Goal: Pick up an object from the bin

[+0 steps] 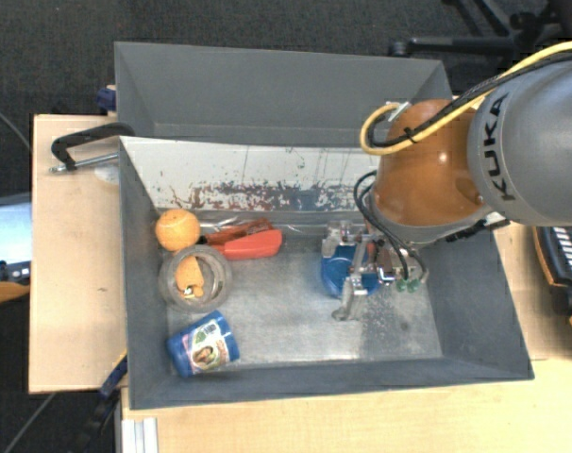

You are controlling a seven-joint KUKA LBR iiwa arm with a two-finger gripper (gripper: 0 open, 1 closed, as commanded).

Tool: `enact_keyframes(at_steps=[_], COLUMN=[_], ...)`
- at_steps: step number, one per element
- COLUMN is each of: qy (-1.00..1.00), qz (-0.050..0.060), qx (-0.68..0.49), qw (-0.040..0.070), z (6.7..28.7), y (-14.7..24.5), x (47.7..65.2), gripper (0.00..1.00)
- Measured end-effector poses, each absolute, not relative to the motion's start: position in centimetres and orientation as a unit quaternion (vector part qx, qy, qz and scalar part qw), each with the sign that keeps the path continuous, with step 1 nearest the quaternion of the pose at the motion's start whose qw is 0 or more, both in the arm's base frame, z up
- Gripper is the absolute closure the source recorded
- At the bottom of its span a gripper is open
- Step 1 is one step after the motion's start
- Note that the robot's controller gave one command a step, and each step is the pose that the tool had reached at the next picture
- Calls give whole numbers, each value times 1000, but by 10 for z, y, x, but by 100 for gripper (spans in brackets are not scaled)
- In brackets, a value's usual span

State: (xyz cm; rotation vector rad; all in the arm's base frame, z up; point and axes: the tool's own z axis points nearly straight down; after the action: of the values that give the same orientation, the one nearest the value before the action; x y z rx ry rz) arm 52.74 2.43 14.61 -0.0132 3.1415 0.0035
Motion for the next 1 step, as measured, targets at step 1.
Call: enact_keyframes(at_steps=[1], qy=[1000], qz=[1], qx=[9], qw=[1], z=[130], y=[20], x=[526], gripper=[100])
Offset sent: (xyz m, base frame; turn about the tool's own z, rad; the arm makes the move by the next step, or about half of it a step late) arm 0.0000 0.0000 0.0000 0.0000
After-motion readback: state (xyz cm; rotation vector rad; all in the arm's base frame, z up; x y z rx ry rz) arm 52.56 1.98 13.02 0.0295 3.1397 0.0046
